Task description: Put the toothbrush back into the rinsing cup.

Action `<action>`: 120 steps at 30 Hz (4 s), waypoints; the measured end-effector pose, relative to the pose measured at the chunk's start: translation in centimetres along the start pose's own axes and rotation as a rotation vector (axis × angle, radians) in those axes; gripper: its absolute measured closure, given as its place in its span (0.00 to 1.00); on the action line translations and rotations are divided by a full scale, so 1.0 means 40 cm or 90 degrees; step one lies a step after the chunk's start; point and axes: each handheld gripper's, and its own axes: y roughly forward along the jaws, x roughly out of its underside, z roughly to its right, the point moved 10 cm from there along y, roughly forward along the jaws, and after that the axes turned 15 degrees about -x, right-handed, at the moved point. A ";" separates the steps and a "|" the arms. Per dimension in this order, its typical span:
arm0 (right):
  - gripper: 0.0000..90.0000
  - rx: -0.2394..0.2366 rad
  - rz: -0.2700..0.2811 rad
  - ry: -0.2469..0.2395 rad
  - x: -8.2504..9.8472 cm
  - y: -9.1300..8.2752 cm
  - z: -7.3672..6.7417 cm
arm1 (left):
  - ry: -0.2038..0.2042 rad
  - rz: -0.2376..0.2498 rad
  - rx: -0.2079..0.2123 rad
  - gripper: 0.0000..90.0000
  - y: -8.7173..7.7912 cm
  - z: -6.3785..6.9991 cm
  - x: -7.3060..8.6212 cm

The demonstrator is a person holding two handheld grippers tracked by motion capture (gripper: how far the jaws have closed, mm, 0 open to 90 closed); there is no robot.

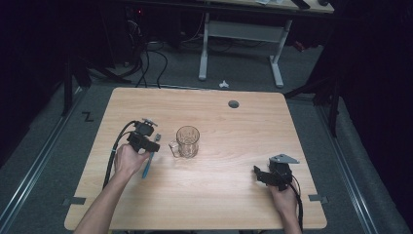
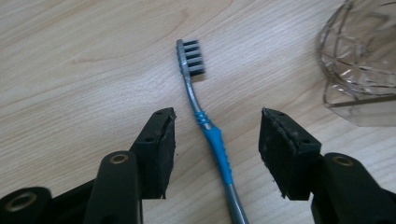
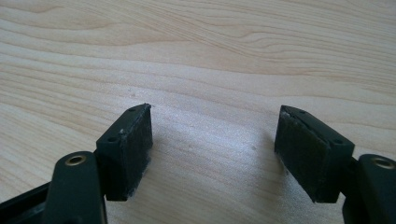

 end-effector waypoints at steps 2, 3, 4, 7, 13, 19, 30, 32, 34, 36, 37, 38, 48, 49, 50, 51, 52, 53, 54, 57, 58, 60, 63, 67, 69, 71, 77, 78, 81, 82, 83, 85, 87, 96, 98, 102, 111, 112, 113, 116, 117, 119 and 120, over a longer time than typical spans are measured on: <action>0.31 0.000 0.000 0.000 0.000 0.000 0.000 | 0.005 -0.014 -0.008 0.54 0.013 -0.001 -0.002; 0.31 0.000 0.000 0.000 0.000 0.000 0.000 | 0.004 -0.019 -0.011 0.55 0.020 -0.001 -0.002; 0.31 0.000 0.000 0.000 0.000 0.000 0.000 | 0.004 -0.029 -0.014 0.56 0.029 -0.001 -0.001; 0.31 0.000 0.000 0.000 0.000 0.000 0.000 | 0.008 -0.045 -0.025 0.58 0.046 -0.002 -0.001; 0.31 0.000 0.000 0.000 0.000 0.000 0.000 | 0.005 -0.063 -0.018 0.61 0.059 0.005 -0.002; 0.31 0.000 0.000 0.000 0.000 0.000 0.000 | -0.002 -0.092 -0.010 0.65 0.074 0.009 0.006; 0.31 0.000 0.000 0.000 0.000 0.000 0.000 | -0.004 -0.114 0.000 0.75 0.078 0.005 0.004; 0.31 0.000 0.000 0.000 0.000 0.000 0.000 | 0.000 -0.118 -0.002 0.76 0.077 0.006 0.003; 0.31 0.000 0.000 0.000 0.000 0.000 0.000 | -0.002 -0.122 0.000 0.78 0.077 0.007 0.002; 0.31 0.000 0.000 0.000 0.000 0.000 0.000 | -0.006 -0.121 0.001 0.78 0.078 0.007 0.002; 0.31 0.000 0.000 0.000 0.000 0.000 0.000 | -0.007 -0.121 0.001 0.79 0.078 0.007 0.002; 0.31 0.000 0.000 0.000 0.000 0.000 0.000 | -0.007 -0.124 0.002 0.79 0.077 0.007 0.003; 0.31 -0.001 0.000 0.000 0.001 0.000 -0.001 | -0.009 -0.136 0.004 0.83 0.075 0.006 0.006; 0.31 -0.001 0.000 0.000 0.001 -0.001 -0.001 | -0.009 -0.137 0.005 0.83 0.075 0.006 0.007; 0.31 -0.001 0.000 0.000 0.001 -0.001 -0.001 | -0.011 -0.137 0.005 0.84 0.075 0.006 0.006; 0.31 -0.001 0.000 0.000 0.001 -0.001 -0.001 | -0.011 -0.137 0.005 0.85 0.076 0.006 0.007; 0.31 -0.001 0.000 0.000 0.001 -0.001 -0.001 | -0.011 -0.138 0.007 0.85 0.075 0.006 0.007; 0.31 -0.001 0.000 0.000 0.001 -0.001 -0.001 | -0.010 -0.138 0.007 0.86 0.075 0.005 0.007; 0.31 -0.001 0.000 0.000 0.001 -0.001 -0.001 | -0.012 -0.138 0.007 0.86 0.075 0.005 0.007; 0.31 0.000 0.000 -0.001 0.001 0.000 -0.001 | -0.013 -0.140 0.008 0.87 0.075 0.005 0.007; 0.31 0.000 0.000 -0.001 0.001 0.000 0.000 | -0.013 -0.140 0.010 0.87 0.075 0.005 0.007; 0.31 0.000 0.000 -0.001 0.001 0.000 -0.001 | -0.013 -0.143 0.013 0.87 0.075 0.005 0.008; 0.31 0.000 0.000 -0.001 0.001 0.000 -0.001 | -0.012 -0.144 0.014 0.88 0.074 0.004 0.008; 0.31 0.000 0.000 -0.001 0.001 0.000 -0.001 | -0.011 -0.144 0.015 0.88 0.073 0.004 0.008; 0.31 0.000 -0.001 -0.001 0.001 0.000 -0.001 | -0.011 -0.143 0.015 0.88 0.071 0.004 0.007; 0.31 0.000 0.000 -0.001 0.001 0.000 -0.001 | -0.002 -0.147 0.009 0.88 0.068 0.001 0.008; 0.31 0.000 0.000 -0.002 0.001 0.000 -0.001 | -0.001 -0.131 0.008 0.88 0.039 -0.008 -0.013; 0.31 0.000 0.000 -0.001 0.001 0.000 -0.001 | 0.004 -0.126 0.004 0.88 0.030 -0.013 -0.019; 0.31 -0.001 0.000 -0.001 0.000 0.000 -0.001 | 0.002 -0.118 0.007 0.88 0.014 -0.017 -0.019; 0.31 -0.001 0.000 -0.001 0.001 0.000 -0.001 | 0.002 -0.118 0.007 0.88 0.014 -0.017 -0.019; 0.31 0.000 0.000 -0.001 0.000 0.000 -0.001 | 0.006 -0.115 0.005 0.88 0.002 -0.023 -0.015; 0.31 0.000 0.000 -0.001 0.000 0.000 -0.001 | 0.003 -0.109 0.009 0.88 -0.008 -0.028 -0.018; 0.31 0.000 0.000 -0.001 0.000 0.000 -0.001 | -0.005 -0.103 0.017 0.88 -0.022 -0.032 -0.020; 0.31 0.001 0.000 -0.001 0.001 0.000 0.000 | -0.003 -0.077 0.030 0.88 -0.069 -0.036 -0.017; 0.31 0.001 0.000 0.000 0.001 0.000 0.000 | -0.002 -0.069 0.031 0.88 -0.081 -0.035 -0.016; 0.31 0.001 0.000 -0.001 0.001 0.000 0.000 | 0.001 -0.053 0.036 0.89 -0.101 -0.031 -0.017; 0.31 0.001 0.000 0.000 0.000 0.000 0.000 | 0.004 0.000 0.058 0.89 -0.153 -0.017 -0.020; 0.31 0.000 0.000 0.000 0.001 0.000 0.000 | 0.007 0.003 0.061 0.89 -0.156 -0.016 -0.019; 0.31 0.001 0.000 0.000 0.001 0.000 0.000 | 0.009 0.009 0.066 0.89 -0.160 -0.013 -0.019; 0.31 0.001 0.000 0.000 0.001 0.000 0.000 | -0.001 0.029 0.080 0.89 -0.173 -0.007 -0.026; 0.31 0.001 0.000 0.000 0.000 0.000 0.000 | -0.004 0.036 0.084 0.89 -0.178 -0.006 -0.029; 0.31 0.001 0.000 0.000 0.001 0.000 0.000 | -0.010 0.050 0.093 0.89 -0.190 -0.005 -0.034; 0.31 0.001 0.000 0.000 0.000 0.000 0.000 | -0.012 0.056 0.095 0.89 -0.195 -0.006 -0.035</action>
